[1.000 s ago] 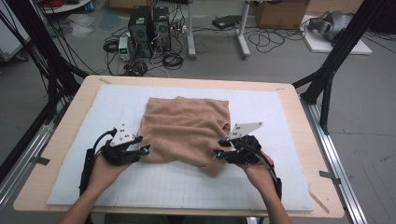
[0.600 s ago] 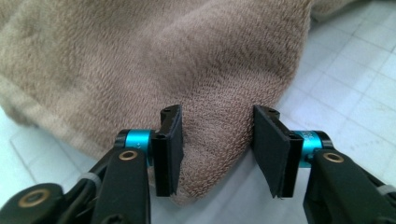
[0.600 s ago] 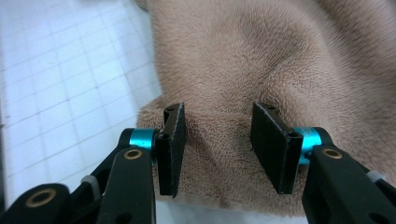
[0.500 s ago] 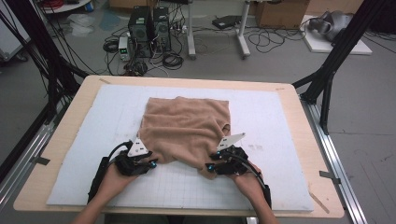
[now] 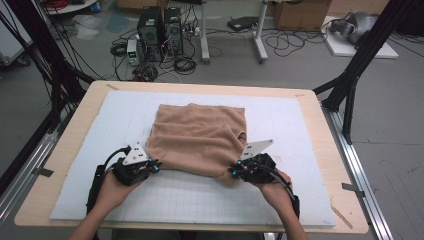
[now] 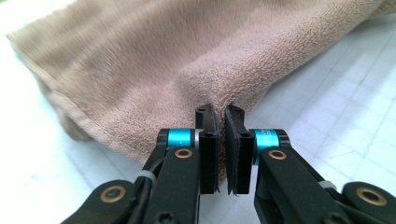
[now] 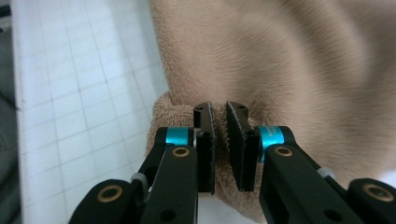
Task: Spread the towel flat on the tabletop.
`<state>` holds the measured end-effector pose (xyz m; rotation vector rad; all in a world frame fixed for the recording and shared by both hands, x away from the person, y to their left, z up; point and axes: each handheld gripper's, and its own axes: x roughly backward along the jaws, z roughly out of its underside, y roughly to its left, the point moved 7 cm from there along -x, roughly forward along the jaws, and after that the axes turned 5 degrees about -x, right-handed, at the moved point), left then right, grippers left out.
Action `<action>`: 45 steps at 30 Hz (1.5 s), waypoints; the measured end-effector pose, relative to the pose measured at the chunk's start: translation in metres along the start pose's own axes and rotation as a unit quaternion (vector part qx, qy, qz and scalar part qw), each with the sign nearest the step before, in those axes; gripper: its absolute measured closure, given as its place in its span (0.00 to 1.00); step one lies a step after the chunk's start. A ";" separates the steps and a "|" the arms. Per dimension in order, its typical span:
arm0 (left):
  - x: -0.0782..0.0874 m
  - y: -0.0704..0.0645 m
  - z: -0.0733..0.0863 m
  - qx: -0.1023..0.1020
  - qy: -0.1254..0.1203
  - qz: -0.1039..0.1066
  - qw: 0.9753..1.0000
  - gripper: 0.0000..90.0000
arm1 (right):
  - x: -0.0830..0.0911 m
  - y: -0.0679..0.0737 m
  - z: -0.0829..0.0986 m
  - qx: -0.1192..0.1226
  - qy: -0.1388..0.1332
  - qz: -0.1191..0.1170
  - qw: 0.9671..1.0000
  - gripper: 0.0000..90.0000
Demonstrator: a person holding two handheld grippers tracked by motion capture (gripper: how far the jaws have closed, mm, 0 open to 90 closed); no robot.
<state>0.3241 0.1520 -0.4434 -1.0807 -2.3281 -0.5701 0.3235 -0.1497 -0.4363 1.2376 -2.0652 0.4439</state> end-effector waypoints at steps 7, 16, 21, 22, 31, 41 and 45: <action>0.030 -0.001 -0.038 -0.017 -0.041 0.007 0.999 0.94 | 0.036 -0.003 -0.023 0.024 -0.025 0.027 0.999 0.92; -0.012 0.044 -0.042 0.025 -0.011 -0.026 0.999 0.94 | 0.019 -0.049 -0.029 -0.012 -0.004 0.055 0.998 0.93; -0.056 0.066 -0.029 0.052 0.026 -0.038 0.998 0.94 | -0.014 -0.083 -0.017 -0.060 0.036 0.057 0.996 0.93; -0.064 0.068 -0.026 0.056 0.031 -0.038 0.997 0.94 | -0.019 -0.088 -0.015 -0.066 0.039 0.058 0.995 0.93; -0.061 0.075 -0.028 0.081 0.015 -0.047 0.995 0.80 | -0.018 -0.094 -0.017 -0.083 0.022 0.055 0.995 0.84; -0.002 0.072 -0.044 0.059 -0.022 -0.066 0.996 0.68 | 0.021 -0.061 -0.035 -0.049 -0.032 0.064 0.996 0.72; 0.009 0.055 -0.040 0.041 -0.025 -0.058 0.997 0.67 | 0.028 -0.041 -0.042 -0.023 -0.043 0.051 0.997 0.72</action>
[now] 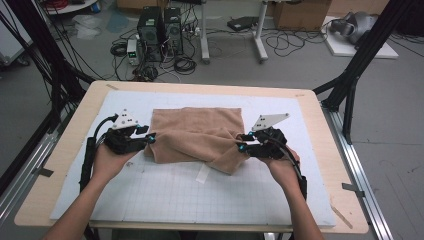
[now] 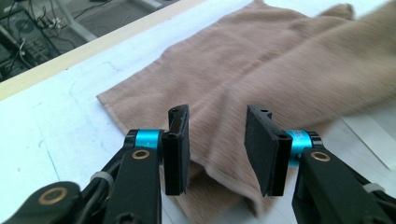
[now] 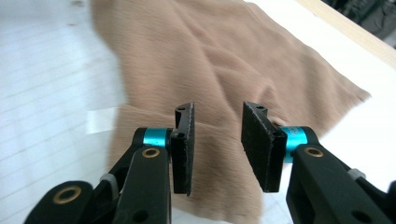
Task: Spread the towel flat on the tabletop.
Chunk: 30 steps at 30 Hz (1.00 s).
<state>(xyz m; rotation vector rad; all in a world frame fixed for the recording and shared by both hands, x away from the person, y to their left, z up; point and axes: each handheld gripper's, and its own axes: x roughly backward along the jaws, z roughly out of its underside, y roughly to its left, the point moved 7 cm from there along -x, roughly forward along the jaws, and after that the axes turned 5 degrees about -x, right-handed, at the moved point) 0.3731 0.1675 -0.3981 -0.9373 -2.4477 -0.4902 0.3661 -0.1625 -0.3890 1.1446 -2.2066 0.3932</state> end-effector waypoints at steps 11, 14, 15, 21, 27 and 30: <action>-0.026 -0.048 0.034 -0.037 0.042 0.046 0.997 0.69 | -0.039 0.046 0.030 0.038 0.052 -0.022 0.998 0.68; -0.043 -0.047 0.041 -0.027 0.062 0.052 0.996 0.66 | -0.054 0.039 0.037 0.022 0.063 -0.016 0.998 0.62; -0.049 -0.046 0.043 -0.023 0.067 0.051 0.996 0.63 | -0.059 0.036 0.037 0.019 0.064 -0.013 0.998 0.59; -0.074 -0.044 0.046 -0.027 0.079 0.033 0.996 0.65 | -0.080 0.024 0.039 0.004 0.078 -0.010 0.997 0.63; -0.074 -0.043 0.045 -0.038 0.077 0.019 0.996 0.86 | -0.087 0.024 0.041 0.015 0.084 -0.015 0.996 0.82; -0.071 -0.042 0.044 -0.035 0.073 0.026 0.996 0.93 | -0.083 0.023 0.040 0.014 0.078 -0.022 0.997 0.87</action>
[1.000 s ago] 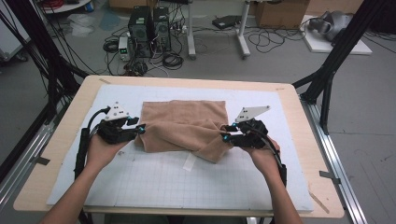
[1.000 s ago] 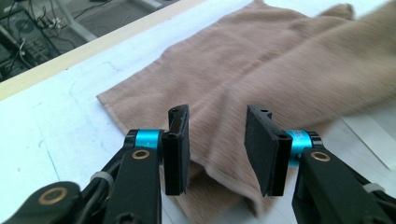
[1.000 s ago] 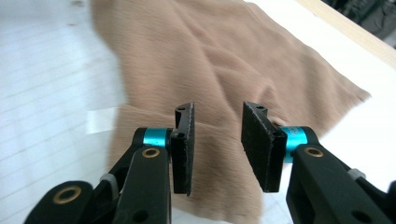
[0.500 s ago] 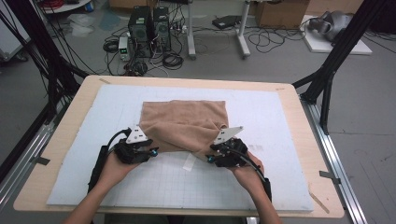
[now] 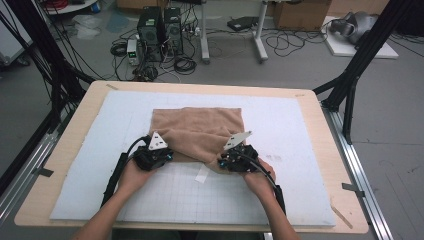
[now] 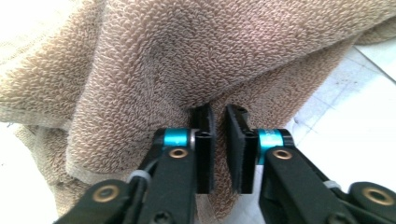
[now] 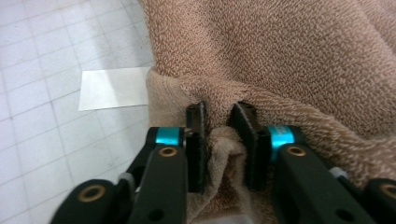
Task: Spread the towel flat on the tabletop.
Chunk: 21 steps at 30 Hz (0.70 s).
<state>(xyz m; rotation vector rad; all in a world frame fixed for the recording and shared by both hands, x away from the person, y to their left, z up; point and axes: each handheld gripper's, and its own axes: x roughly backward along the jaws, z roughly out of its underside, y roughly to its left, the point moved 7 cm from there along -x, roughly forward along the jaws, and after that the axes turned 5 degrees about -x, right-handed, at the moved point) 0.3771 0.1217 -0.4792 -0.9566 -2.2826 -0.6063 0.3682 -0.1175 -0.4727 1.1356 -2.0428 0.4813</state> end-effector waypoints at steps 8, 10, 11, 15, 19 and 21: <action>0.032 0.007 -0.011 0.004 -0.043 0.006 0.999 0.95 | 0.035 -0.006 -0.003 -0.009 -0.041 -0.004 0.999 0.87; 0.040 0.011 -0.015 0.010 -0.053 0.006 0.999 0.95 | 0.044 -0.008 -0.005 -0.006 -0.048 0.001 0.999 0.88; 0.043 0.012 -0.016 0.007 -0.053 0.005 0.999 0.95 | 0.049 -0.009 -0.006 -0.005 -0.049 0.006 0.999 0.88; 0.056 0.014 -0.025 0.004 -0.068 -0.001 0.998 0.95 | 0.064 -0.015 -0.011 -0.003 -0.058 0.017 0.998 0.88; 0.071 0.021 -0.030 0.006 -0.081 -0.011 0.997 0.95 | 0.078 -0.018 -0.014 0.002 -0.065 0.027 0.997 0.88; 0.082 0.027 -0.033 0.011 -0.091 -0.018 0.996 0.95 | 0.085 -0.019 -0.014 0.004 -0.065 0.033 0.997 0.88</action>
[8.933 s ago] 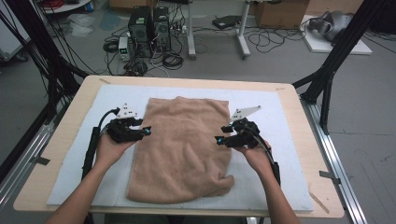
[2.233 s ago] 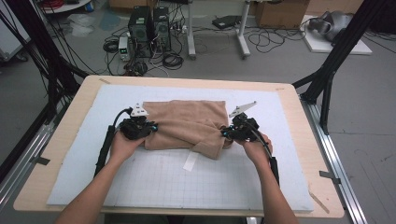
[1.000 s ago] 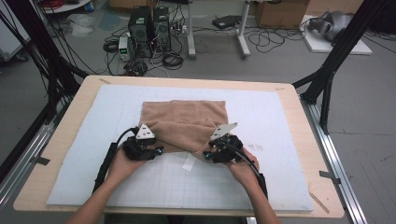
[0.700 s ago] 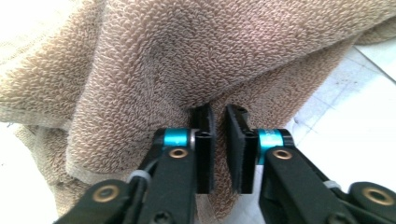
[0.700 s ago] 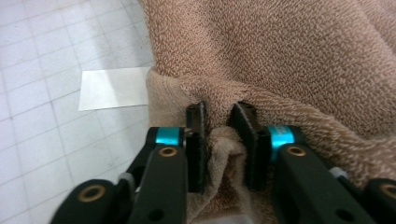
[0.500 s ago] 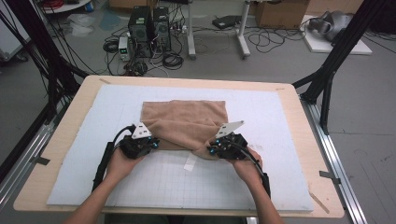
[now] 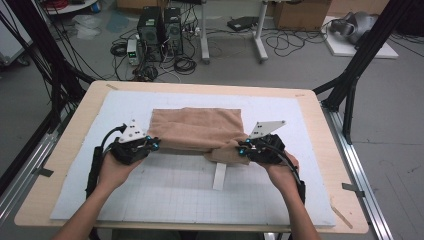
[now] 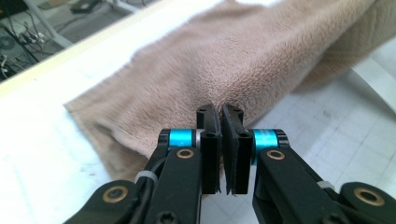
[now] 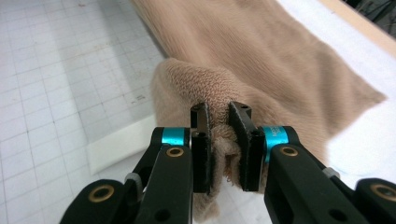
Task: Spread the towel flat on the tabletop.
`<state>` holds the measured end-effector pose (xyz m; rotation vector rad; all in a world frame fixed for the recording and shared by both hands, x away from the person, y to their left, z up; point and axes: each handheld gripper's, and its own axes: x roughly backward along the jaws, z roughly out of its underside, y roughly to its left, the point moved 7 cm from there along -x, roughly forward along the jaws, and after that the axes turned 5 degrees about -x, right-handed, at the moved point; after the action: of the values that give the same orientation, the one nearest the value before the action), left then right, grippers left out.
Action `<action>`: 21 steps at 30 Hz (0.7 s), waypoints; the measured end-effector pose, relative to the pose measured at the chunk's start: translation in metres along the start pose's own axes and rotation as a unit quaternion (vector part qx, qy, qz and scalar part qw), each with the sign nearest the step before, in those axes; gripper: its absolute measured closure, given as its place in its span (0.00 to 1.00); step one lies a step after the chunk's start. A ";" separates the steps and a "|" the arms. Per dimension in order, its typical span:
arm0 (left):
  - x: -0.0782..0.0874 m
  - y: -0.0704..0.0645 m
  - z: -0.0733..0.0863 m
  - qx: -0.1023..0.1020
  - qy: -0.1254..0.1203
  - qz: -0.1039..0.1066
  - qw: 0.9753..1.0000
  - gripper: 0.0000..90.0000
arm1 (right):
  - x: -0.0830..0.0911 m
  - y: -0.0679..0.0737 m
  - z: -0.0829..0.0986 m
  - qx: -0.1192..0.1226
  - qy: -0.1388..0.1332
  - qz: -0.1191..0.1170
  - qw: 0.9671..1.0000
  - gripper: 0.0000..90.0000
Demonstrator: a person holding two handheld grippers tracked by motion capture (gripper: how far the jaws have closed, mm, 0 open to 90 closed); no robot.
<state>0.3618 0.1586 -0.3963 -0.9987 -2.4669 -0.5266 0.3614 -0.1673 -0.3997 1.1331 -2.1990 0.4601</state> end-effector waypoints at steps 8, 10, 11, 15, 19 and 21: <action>0.016 0.007 -0.015 0.000 -0.015 0.001 1.000 0.95 | 0.013 0.001 -0.010 0.019 -0.004 0.007 1.000 0.88; 0.006 0.009 -0.013 -0.002 -0.002 -0.004 1.000 0.95 | 0.007 -0.004 -0.009 0.010 0.003 0.010 1.000 0.88; -0.001 0.012 -0.011 -0.003 0.007 -0.008 1.000 0.95 | 0.002 -0.008 -0.008 0.006 0.008 0.012 1.000 0.88; -0.035 0.022 -0.001 0.016 0.038 -0.016 0.999 0.95 | -0.022 -0.024 -0.002 -0.015 0.040 0.023 0.999 0.87; -0.068 0.032 0.014 0.027 0.074 -0.023 0.997 0.95 | -0.044 -0.040 0.007 -0.042 0.064 0.024 0.997 0.87; -0.082 0.034 0.021 0.032 0.089 -0.028 0.995 0.94 | -0.053 -0.045 0.010 -0.055 0.068 0.023 0.996 0.87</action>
<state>0.4342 0.1463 -0.4499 -0.8221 -2.3433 -0.5279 0.4182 -0.1670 -0.4410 0.9674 -2.1086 0.4179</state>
